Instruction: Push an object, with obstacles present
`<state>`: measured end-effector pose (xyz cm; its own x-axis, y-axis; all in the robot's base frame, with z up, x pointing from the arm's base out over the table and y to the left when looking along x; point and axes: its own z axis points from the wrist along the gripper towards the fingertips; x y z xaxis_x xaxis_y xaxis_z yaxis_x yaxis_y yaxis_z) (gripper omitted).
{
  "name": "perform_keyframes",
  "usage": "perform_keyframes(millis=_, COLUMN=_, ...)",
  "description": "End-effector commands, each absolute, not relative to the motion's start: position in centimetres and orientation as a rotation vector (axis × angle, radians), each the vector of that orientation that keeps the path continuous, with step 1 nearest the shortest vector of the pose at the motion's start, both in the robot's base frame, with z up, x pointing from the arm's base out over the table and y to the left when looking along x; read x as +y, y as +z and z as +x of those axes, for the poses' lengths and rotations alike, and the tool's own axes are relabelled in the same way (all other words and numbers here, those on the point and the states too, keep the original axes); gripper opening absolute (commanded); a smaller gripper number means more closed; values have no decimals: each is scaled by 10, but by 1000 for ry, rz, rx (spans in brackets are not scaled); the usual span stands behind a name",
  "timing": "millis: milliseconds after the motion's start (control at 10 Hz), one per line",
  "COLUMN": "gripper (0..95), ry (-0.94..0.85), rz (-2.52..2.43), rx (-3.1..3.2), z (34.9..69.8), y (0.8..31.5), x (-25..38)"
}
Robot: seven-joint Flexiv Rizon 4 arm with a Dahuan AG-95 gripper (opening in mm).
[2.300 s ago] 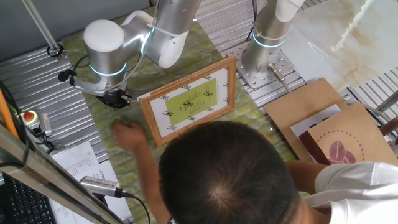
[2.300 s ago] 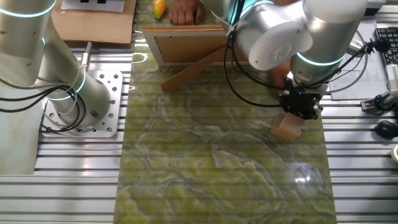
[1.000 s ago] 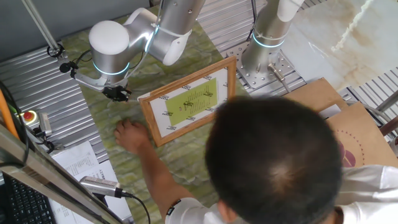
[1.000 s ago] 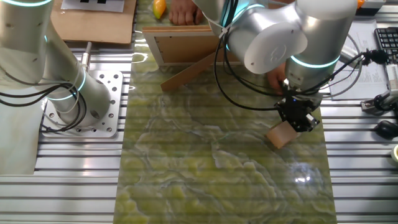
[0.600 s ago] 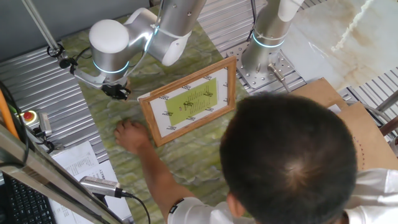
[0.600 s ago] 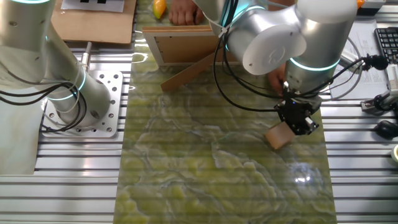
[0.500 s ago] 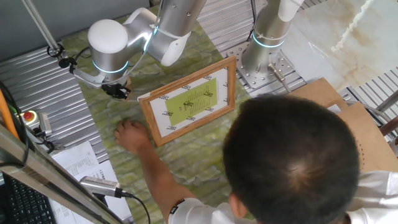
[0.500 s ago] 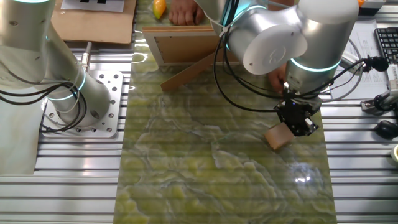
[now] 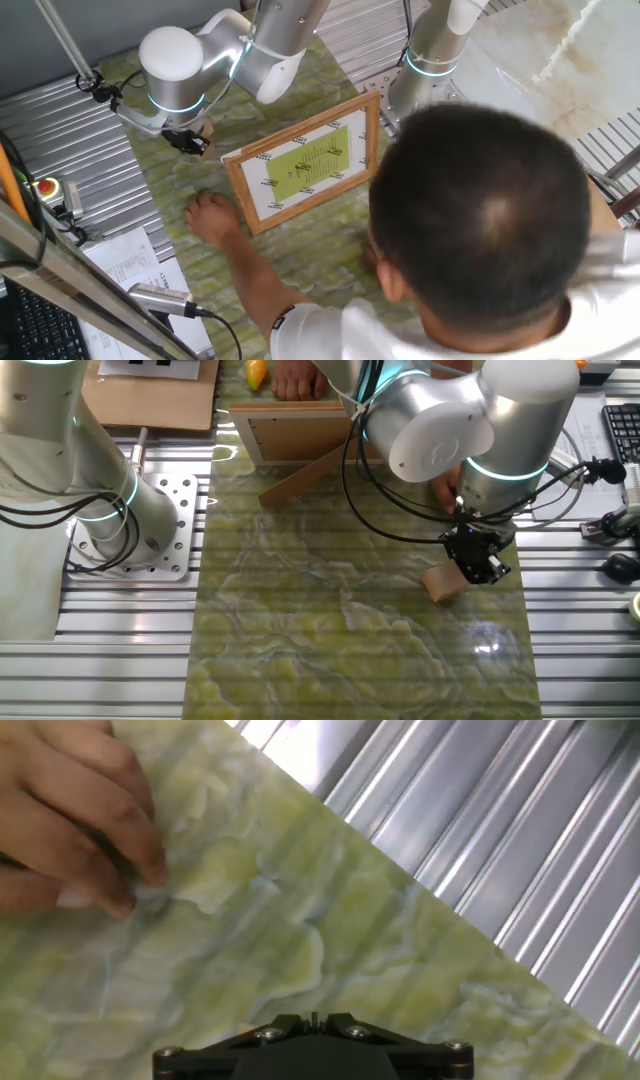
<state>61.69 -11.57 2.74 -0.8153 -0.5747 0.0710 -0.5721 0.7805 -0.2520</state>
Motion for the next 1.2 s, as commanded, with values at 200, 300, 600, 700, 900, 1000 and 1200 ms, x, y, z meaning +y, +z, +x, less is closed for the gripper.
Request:
perform_keyframes(millis=200, gripper=0, ry=-403, rz=-904, rx=2978, z=616, y=29, x=-118)
perform_keyframes(millis=300, gripper=0, ry=-393, rz=-883, rx=2988, z=615, y=29, x=-118)
perform_keyframes(millis=600, gripper=0, ry=-367, rz=-834, rx=3025, z=614, y=30, x=-119)
perform_keyframes(millis=700, gripper=0, ry=-360, rz=-811, rx=3043, z=614, y=30, x=-119)
perform_keyframes(millis=900, gripper=0, ry=-352, rz=-768, rx=3081, z=614, y=30, x=-120)
perform_keyframes(millis=1000, gripper=0, ry=-349, rz=-757, rx=3097, z=613, y=30, x=-120)
perform_keyframes(millis=1200, gripper=0, ry=-341, rz=-735, rx=3131, z=612, y=29, x=-122)
